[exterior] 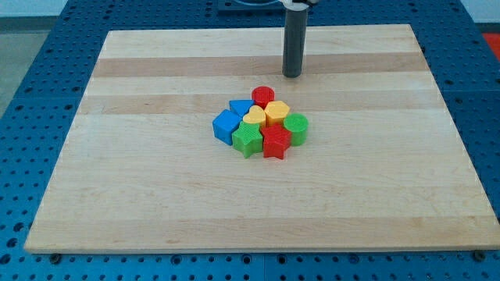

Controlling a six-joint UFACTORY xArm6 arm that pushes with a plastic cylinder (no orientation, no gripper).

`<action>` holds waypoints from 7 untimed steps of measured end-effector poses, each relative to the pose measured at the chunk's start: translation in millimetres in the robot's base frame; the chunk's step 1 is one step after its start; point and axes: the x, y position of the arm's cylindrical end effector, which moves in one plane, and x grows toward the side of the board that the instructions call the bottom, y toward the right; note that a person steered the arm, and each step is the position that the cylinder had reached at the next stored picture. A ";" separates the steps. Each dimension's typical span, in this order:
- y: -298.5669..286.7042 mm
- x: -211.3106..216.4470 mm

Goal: Move the red circle near to the center right

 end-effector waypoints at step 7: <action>-135.9 59.3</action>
